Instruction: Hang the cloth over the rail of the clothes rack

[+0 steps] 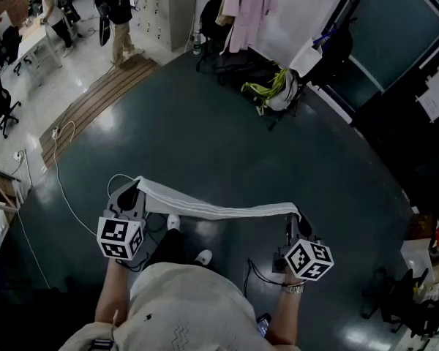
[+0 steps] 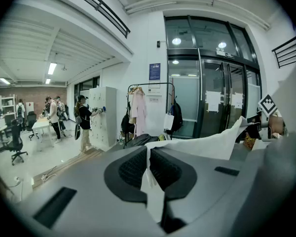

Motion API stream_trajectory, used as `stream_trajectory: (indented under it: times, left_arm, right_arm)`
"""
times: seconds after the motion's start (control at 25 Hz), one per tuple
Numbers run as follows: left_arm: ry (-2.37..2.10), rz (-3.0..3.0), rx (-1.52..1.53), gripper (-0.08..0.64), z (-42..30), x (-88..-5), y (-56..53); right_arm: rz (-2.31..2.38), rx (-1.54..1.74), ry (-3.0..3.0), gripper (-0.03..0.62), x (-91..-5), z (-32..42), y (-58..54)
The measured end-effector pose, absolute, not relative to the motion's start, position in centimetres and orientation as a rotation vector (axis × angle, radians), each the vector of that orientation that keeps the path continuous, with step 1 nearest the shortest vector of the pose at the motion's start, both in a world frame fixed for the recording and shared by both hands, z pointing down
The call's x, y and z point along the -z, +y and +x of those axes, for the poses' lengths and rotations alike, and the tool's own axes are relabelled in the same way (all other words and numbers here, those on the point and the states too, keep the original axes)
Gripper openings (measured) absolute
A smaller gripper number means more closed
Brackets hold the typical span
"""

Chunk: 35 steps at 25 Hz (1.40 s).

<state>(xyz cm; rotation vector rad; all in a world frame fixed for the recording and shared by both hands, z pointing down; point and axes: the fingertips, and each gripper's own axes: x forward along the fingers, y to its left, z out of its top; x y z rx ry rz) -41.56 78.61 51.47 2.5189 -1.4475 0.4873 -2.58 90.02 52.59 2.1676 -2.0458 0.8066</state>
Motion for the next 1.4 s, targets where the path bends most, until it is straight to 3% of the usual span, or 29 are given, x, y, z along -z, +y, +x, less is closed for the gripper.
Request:
stream_trajectory:
  times: [0.28, 0.92, 1.4]
  left_arm:
    - [-1.372, 2.534, -0.465, 0.021, -42.0, -52.4, 71.2]
    - [-1.359, 2.569, -0.433, 0.021, -50.8, -52.4, 52.3]
    - [-1.438, 2.474, -0.532, 0.021, -47.0, -54.5, 42.3]
  right_arm:
    - [2.192, -0.822, -1.952, 0.029, -52.1, -3.7, 84.4]
    - [2.260, -0.810, -1.913, 0.029, -51.4, -12.9, 67.2]
    - [2.164, -0.884, -2.009, 0.029, -54.1, -7.5, 53.5]
